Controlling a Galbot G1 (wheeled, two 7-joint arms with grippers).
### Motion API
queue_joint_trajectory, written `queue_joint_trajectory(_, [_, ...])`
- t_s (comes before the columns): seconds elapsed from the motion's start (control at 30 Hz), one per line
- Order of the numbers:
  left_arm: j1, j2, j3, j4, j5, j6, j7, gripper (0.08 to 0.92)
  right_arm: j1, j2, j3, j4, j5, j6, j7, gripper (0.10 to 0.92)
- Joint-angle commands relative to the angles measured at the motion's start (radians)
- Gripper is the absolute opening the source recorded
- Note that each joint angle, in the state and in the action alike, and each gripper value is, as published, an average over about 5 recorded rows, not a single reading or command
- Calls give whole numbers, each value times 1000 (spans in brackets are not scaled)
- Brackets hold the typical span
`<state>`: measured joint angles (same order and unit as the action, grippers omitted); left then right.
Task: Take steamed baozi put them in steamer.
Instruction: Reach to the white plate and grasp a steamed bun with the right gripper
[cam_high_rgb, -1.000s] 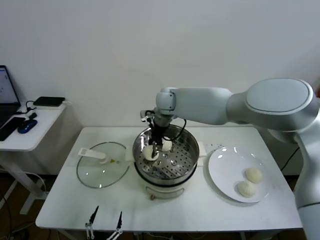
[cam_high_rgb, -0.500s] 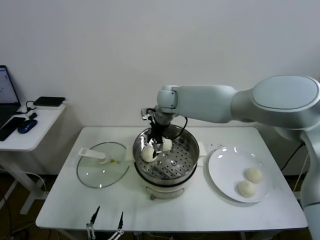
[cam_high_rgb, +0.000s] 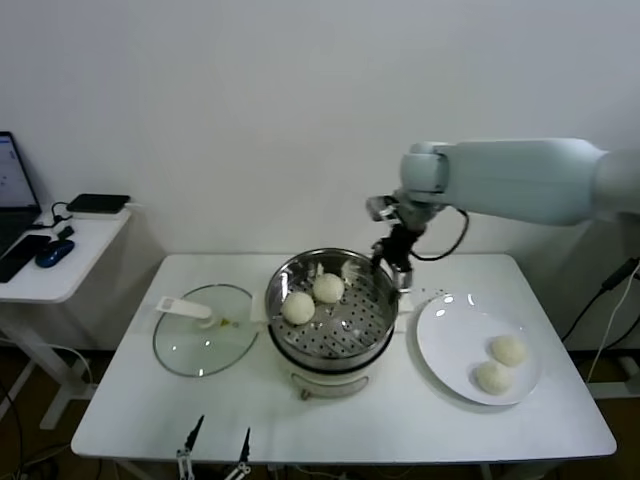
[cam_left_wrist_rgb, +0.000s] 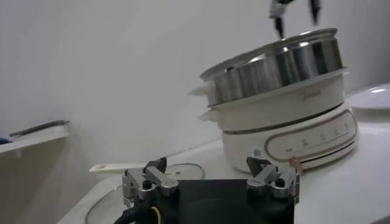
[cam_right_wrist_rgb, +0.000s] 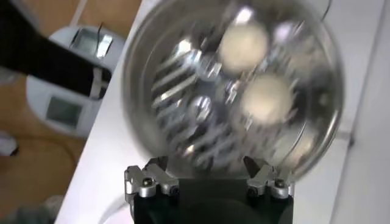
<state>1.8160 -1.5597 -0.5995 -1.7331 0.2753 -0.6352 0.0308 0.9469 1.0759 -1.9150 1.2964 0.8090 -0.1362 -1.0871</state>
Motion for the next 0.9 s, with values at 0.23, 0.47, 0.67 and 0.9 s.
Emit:
queue_joint_trajectory(0.23, [-4,-9,5,-1,5,2,1,823,-99,-402,-106,103,-381,45,44,823])
queue_joint_trajectory(0.47, [-4,-14,2,5,11,0,0,823,-261,-442,22,32,-449,38,61,823])
queue_joint_trajectory(0.67, [-1,-16,-2,14,14,-6,0,823,-388,-443,113,-18,-478,33,72,823])
queue_joint_trajectory(0.9, [-1,-19,-5,17,18,-8,-1,823,-484,-430,198,-65,-485,26,83,823])
